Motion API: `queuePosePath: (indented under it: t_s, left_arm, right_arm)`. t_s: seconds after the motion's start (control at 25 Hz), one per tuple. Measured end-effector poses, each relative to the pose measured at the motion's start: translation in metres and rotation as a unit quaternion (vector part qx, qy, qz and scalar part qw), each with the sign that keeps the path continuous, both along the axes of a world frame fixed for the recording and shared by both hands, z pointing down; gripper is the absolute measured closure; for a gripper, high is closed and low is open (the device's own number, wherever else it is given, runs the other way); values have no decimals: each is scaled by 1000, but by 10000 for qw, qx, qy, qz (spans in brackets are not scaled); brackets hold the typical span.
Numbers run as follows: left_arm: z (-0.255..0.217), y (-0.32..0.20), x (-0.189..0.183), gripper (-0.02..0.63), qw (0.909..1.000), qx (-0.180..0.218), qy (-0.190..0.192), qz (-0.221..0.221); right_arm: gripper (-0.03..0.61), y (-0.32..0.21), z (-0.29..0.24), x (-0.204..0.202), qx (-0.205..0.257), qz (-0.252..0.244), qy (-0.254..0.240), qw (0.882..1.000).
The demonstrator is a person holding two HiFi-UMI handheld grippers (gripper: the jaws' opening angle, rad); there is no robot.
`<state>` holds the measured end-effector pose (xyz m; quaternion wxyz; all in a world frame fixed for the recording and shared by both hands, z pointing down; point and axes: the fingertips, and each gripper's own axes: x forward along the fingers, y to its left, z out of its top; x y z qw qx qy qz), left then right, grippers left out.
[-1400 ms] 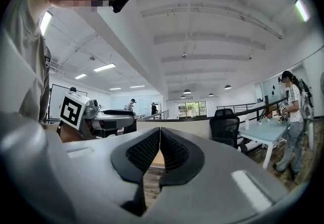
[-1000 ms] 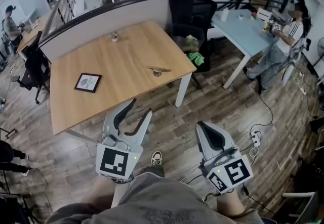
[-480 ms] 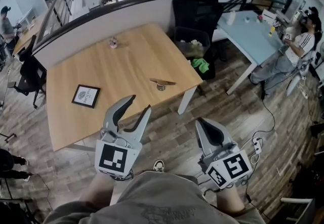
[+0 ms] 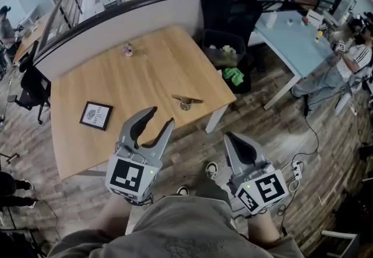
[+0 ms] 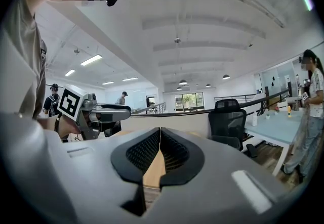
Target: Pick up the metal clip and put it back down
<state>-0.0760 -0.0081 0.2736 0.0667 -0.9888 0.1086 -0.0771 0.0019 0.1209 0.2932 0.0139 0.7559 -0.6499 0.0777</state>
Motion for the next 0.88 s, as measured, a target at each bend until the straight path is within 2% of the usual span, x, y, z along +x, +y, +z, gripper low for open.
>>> queuePosePath:
  t_s: [0.24,0.4,0.88]
  left_arm:
    - [11,-20,45,440,9999,-14,-88,-132]
    - [16,-42,85,440,9994,180,-25,-284]
    - [25,-93,188,440,9927,-25,-235,-1186]
  right_arm:
    - [566,-19,18,49,-45,-110,-149,9998]
    - [566,-39,27,92,-112,-324,-182,9992]
    - [566,-110,34,221,-303,-1249,-291,9913]
